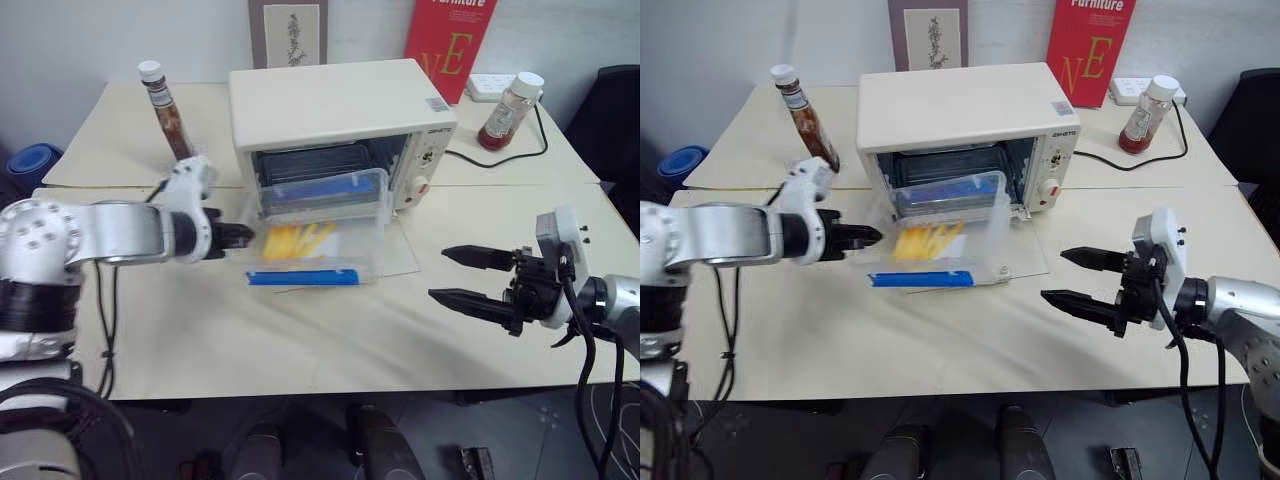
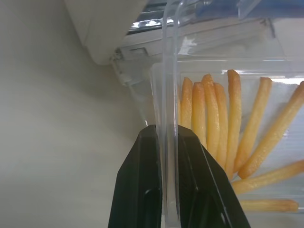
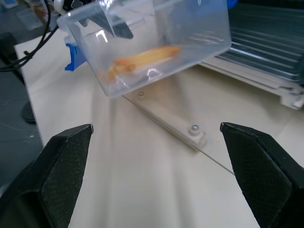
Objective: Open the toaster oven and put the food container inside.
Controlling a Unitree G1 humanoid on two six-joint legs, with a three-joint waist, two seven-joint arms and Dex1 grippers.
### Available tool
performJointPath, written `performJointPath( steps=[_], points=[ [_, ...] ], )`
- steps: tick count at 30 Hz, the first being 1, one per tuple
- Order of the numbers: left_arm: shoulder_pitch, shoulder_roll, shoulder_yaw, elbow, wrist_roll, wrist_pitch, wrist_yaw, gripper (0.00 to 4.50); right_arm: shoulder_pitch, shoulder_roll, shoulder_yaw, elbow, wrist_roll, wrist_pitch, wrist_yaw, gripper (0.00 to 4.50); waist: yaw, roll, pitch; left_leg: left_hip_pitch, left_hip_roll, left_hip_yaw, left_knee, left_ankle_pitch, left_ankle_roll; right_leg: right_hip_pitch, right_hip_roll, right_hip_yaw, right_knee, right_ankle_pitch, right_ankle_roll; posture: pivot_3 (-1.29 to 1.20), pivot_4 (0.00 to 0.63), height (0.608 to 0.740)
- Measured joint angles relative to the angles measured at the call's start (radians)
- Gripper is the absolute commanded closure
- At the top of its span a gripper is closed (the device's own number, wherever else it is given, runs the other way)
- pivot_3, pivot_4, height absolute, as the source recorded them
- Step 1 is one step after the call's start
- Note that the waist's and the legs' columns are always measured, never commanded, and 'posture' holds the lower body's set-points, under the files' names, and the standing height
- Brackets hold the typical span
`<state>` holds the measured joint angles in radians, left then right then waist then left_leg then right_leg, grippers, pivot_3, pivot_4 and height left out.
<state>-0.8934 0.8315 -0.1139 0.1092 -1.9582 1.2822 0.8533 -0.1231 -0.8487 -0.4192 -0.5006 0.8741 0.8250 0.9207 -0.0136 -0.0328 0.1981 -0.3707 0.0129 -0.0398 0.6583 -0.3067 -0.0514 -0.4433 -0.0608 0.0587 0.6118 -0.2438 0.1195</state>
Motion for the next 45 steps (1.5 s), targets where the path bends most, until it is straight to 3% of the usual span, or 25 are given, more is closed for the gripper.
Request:
performJointPath(
  steps=[5,15,20,25,30,32,34,37,38,39,41,45],
  points=[
    [-0.046,-0.072,-0.031,0.069,-0.001,-0.036,0.118,4.41,0.068,0.015,-0.025,-0.029,-0.011,-0.041,-0.043,0.00,0.006,0.000,0.000,0.000,0.000,0.000,0.000,0.000,0.000,0.000,0.000,0.000,0.000,0.000,0.000,0.00,0.150,0.740],
    [-0.061,-0.182,-0.017,0.097,-0.003,-0.055,0.189,1.43,0.096,0.012,-0.058,-0.050,0.011,-0.059,-0.068,0.00,0.012,0.000,0.000,0.000,-0.001,-0.001,0.003,0.000,0.000,0.002,0.000,0.000,0.000,0.001,0.001,0.00,0.150,0.740],
    [-0.039,-0.182,0.064,0.085,-0.002,-0.036,0.120,1.43,0.096,0.010,-0.058,-0.051,0.028,-0.059,-0.083,0.00,0.012,0.000,0.000,0.000,-0.001,0.000,0.003,0.000,0.000,0.002,0.000,0.001,-0.001,0.001,0.001,0.00,0.150,0.740],
    [0.024,-0.175,0.149,0.013,-0.001,0.001,-0.052,1.43,0.091,-0.003,-0.058,-0.051,0.050,-0.057,-0.089,0.00,0.013,0.000,0.000,0.000,-0.001,-0.001,0.003,0.000,0.000,0.003,0.000,0.000,-0.001,0.000,0.001,0.00,0.150,0.740],
    [0.105,-0.019,0.260,-0.073,0.009,0.042,-0.377,1.43,0.044,-0.004,-0.047,-0.052,0.100,-0.033,-0.108,0.00,0.000,0.000,0.000,0.001,0.001,0.001,0.003,0.000,0.000,0.002,0.001,0.001,0.000,-0.001,-0.001,0.00,0.150,0.740],
    [0.138,0.043,0.303,-0.088,0.076,0.049,-0.519,1.39,0.035,-0.004,-0.028,-0.056,0.116,-0.019,-0.111,0.40,0.001,0.000,0.000,0.001,0.000,0.000,0.002,0.000,0.001,0.002,0.001,0.000,-0.001,-0.001,-0.002,0.00,0.150,0.740],
    [0.176,0.089,0.323,-0.119,0.183,0.052,-0.701,1.39,0.032,-0.004,-0.004,-0.064,0.135,-0.001,-0.115,0.92,0.003,0.000,0.000,0.001,0.000,0.001,0.002,0.000,0.001,0.003,0.001,0.001,-0.002,-0.002,-0.003,0.00,0.150,0.740],
    [0.256,0.162,0.329,-0.199,0.352,0.038,-1.001,2.00,0.047,-0.019,0.010,-0.087,0.157,0.021,-0.117,1.96,0.011,0.000,0.000,-0.001,0.000,0.001,0.002,0.000,0.001,0.003,0.001,0.000,-0.005,-0.003,-0.005,0.00,0.150,0.740],
    [0.297,0.191,0.328,-0.252,0.412,0.022,-1.125,2.28,0.074,-0.033,0.010,-0.097,0.163,0.029,-0.109,2.28,0.013,0.000,0.000,-0.001,0.000,0.000,0.001,0.000,0.002,0.003,0.001,0.000,-0.006,-0.009,-0.017,0.00,0.150,0.740],
    [0.319,0.207,0.323,-0.284,0.455,0.009,-1.212,2.59,0.091,-0.040,0.012,-0.100,0.165,0.033,-0.104,2.64,0.014,0.000,0.000,-0.001,0.000,0.000,0.001,0.000,0.002,0.003,0.001,0.000,-0.006,-0.011,-0.019,0.00,0.150,0.740],
    [0.362,0.249,0.281,-0.372,0.567,-0.044,-1.411,3.19,0.122,-0.046,0.012,-0.104,0.166,0.036,-0.091,3.29,0.013,0.000,0.000,0.000,0.000,0.001,0.001,-0.001,0.003,0.005,0.000,0.001,-0.009,-0.011,-0.019,0.00,0.150,0.740],
    [0.394,0.277,0.111,-0.486,0.813,-0.194,-1.659,4.40,0.160,-0.067,0.021,-0.101,0.135,0.026,-0.064,4.50,0.011,0.000,0.000,0.001,0.000,0.002,0.001,-0.001,0.004,0.008,0.001,0.001,-0.012,-0.011,-0.019,0.00,0.150,0.740]
  ],
)
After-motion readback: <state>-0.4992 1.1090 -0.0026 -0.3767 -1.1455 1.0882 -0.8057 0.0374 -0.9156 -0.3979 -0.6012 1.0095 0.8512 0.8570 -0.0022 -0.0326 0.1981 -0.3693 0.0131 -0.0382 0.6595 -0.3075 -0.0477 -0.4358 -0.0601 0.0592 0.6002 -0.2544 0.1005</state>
